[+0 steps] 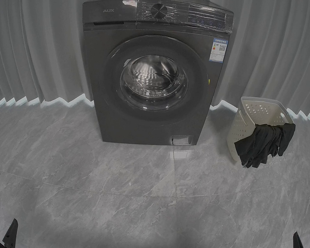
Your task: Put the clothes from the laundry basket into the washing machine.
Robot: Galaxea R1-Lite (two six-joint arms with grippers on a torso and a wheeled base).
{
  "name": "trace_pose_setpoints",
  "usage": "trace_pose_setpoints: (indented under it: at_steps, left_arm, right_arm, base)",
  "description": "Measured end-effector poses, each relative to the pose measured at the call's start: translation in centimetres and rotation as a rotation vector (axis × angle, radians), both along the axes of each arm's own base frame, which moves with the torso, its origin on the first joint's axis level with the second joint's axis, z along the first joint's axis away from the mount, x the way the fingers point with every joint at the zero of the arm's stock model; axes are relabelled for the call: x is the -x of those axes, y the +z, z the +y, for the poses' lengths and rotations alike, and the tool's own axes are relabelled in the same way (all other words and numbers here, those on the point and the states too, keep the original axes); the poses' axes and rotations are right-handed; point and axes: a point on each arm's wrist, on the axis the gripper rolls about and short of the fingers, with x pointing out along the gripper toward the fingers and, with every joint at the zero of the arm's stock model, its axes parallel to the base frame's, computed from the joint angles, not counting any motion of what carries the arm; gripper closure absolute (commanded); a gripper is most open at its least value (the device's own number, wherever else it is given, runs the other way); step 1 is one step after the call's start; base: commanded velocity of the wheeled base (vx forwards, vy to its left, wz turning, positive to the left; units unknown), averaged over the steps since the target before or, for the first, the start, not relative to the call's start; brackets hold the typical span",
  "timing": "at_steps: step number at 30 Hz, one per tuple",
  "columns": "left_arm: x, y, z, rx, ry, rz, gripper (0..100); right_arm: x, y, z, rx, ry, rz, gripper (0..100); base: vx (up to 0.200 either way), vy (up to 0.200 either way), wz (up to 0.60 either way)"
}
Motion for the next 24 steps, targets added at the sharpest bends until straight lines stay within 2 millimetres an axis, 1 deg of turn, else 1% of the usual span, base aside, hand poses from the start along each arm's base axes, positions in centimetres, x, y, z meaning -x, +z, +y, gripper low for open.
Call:
trace_pose_setpoints:
  at_steps: [24]
  left_arm:
    - [0.0,0.0,0.0,0.019,0.0,0.0,0]
  right_arm:
    - [0.0,-0.01,0.0,0.007,-0.002,0.001,0]
  base:
    - [0.0,0.0,0.0]
